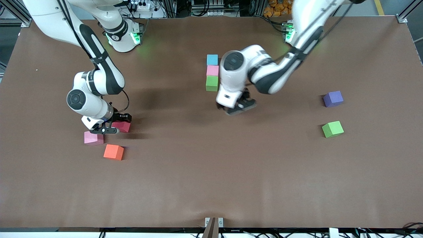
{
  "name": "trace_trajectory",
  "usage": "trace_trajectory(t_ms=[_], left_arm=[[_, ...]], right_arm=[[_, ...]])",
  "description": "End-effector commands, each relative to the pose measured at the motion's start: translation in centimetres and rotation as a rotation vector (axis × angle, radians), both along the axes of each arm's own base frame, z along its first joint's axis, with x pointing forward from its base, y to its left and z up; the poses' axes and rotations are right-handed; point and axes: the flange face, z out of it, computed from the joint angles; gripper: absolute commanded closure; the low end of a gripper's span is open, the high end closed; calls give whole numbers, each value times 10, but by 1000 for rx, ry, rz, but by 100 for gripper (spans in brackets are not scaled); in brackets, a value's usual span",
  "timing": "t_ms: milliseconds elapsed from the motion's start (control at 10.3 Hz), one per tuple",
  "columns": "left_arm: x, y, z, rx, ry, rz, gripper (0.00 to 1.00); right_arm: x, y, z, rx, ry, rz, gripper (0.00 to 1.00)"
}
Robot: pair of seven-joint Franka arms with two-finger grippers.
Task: Arrange blocks into number 1
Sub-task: 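Grasp the red cube with the right gripper while the left gripper withdraws, then carry the red cube to the line while the left gripper reaches green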
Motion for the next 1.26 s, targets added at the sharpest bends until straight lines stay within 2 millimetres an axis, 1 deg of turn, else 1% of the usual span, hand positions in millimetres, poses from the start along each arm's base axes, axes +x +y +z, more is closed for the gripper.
trace_trajectory(t_ms=[0,97,194,388,486,583,680,777,874,971,1165], left_arm=[[48,85,3,41,11,114,0],[70,127,3,46,20,136,0],[88,168,3,51,31,141,0],[113,243,1,47,51,102,0],[121,276,1,43,61,78,0],[128,311,0,39,71,61,0],[131,341,-2,35,83,28,0],[131,371,-7,29,99,12,0],[131,391,-11,22,105,1,0],[128,411,-17,12,107,-15,0],[119,418,-32,-5,101,-52,0]], right_arm=[[-1,39,45,14,-51,23,31],[-1,71,54,44,-56,19,31],[0,103,66,60,-75,23,31],[-9,172,84,66,-94,0,31],[-18,206,87,68,-97,-21,31],[-29,235,82,60,-91,-49,31],[-37,264,79,54,-95,-62,31],[-41,286,77,46,-106,-67,31],[-44,307,74,39,-118,-53,31],[-44,322,72,23,-123,-34,31],[-50,357,62,-1,-119,-2,31]])
